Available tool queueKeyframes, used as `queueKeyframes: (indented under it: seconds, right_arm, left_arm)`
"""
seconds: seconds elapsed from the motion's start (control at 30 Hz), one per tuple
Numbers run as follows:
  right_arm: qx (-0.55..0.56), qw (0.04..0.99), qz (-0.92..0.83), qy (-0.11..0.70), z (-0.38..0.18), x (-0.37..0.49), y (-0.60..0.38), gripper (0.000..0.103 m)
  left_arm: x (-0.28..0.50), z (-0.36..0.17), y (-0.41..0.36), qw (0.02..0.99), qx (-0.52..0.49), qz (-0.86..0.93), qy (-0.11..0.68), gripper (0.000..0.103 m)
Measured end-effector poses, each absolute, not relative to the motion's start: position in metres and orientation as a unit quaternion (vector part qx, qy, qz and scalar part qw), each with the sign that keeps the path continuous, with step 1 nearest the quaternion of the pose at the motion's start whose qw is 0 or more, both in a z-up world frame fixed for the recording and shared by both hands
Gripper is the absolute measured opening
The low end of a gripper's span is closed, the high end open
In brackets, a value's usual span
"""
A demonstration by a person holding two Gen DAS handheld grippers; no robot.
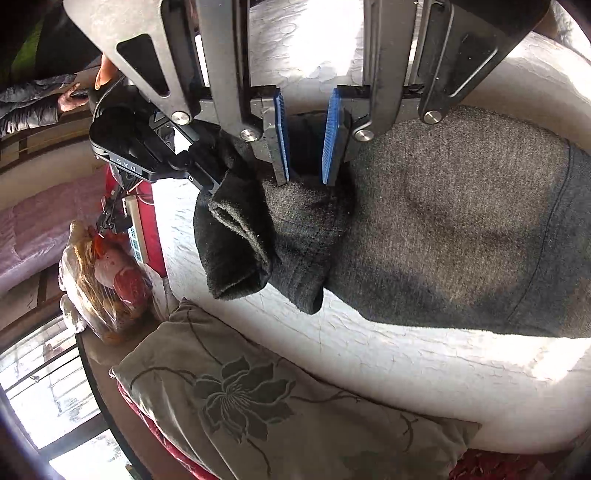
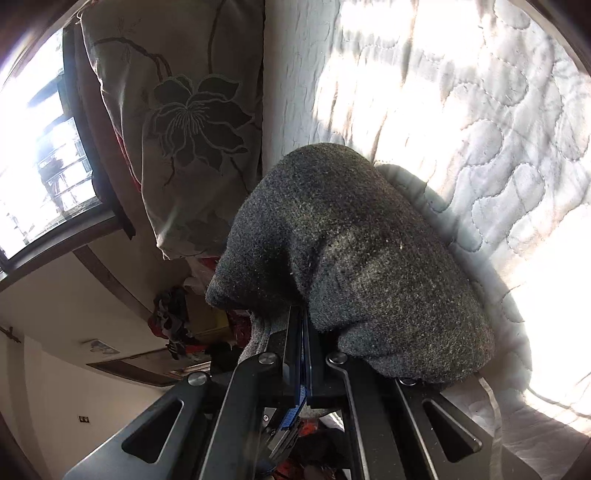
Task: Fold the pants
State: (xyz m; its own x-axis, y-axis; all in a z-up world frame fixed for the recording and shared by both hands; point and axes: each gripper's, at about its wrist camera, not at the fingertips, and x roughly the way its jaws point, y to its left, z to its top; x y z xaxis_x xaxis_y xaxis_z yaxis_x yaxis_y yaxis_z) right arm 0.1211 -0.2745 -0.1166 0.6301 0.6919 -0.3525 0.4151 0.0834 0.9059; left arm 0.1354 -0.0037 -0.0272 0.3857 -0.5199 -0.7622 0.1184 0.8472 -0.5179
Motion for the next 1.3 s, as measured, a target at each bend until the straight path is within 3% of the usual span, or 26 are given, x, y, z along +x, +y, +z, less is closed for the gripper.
queueKeyframes:
  seconds: [0.1, 0.2, 0.23, 0.33, 0.4, 0.47, 0.53, 0.87, 1.23, 1.3]
  right_arm:
    - [0.604, 0.646, 0.102, 0.455, -0.104, 0.129, -0.267, 0.003]
    - [0.541, 0.682, 0.097, 0.482, -0.084, 0.134, -0.262, 0.004]
    - [0.530, 0.695, 0.096, 0.477, -0.074, 0.134, -0.260, 0.010]
    - [0.506, 0.719, 0.117, 0.462, -0.060, 0.140, -0.247, 0.041]
    - [0.455, 0.733, 0.121, 0.491, -0.065, 0.146, -0.232, 0.040]
    - [0.381, 0.771, 0.114, 0.498, -0.067, 0.148, -0.221, 0.022]
    - [0.347, 0.782, 0.106, 0.506, -0.062, 0.147, -0.218, 0.018]
    - [0.260, 0.827, 0.072, 0.494, -0.015, 0.130, -0.204, 0.036]
    - [0.184, 0.856, 0.054, 0.480, 0.024, 0.117, -0.189, 0.040]
    - [0.131, 0.876, 0.076, 0.458, 0.046, 0.111, -0.163, 0.045]
  left_arm:
    - [0.127, -0.002, 0.012, 0.870, -0.142, -0.131, 0.455, 0.014]
    - [0.132, 0.006, 0.029, 0.849, -0.192, -0.170, 0.462, 0.014]
    - [0.138, 0.008, 0.028, 0.840, -0.193, -0.188, 0.471, 0.014]
    - [0.150, 0.010, 0.003, 0.832, -0.162, -0.225, 0.480, 0.014]
    - [0.156, 0.004, -0.021, 0.836, -0.123, -0.226, 0.485, 0.014]
    - [0.162, -0.011, -0.037, 0.844, -0.056, -0.187, 0.499, 0.014]
    - [0.159, -0.025, -0.037, 0.846, -0.032, -0.161, 0.508, 0.014]
    - [0.142, -0.014, 0.010, 0.869, -0.062, -0.136, 0.471, 0.014]
    - [0.146, -0.008, 0.069, 0.854, -0.113, -0.142, 0.488, 0.014]
    - [0.150, 0.002, 0.107, 0.859, -0.133, -0.127, 0.478, 0.014]
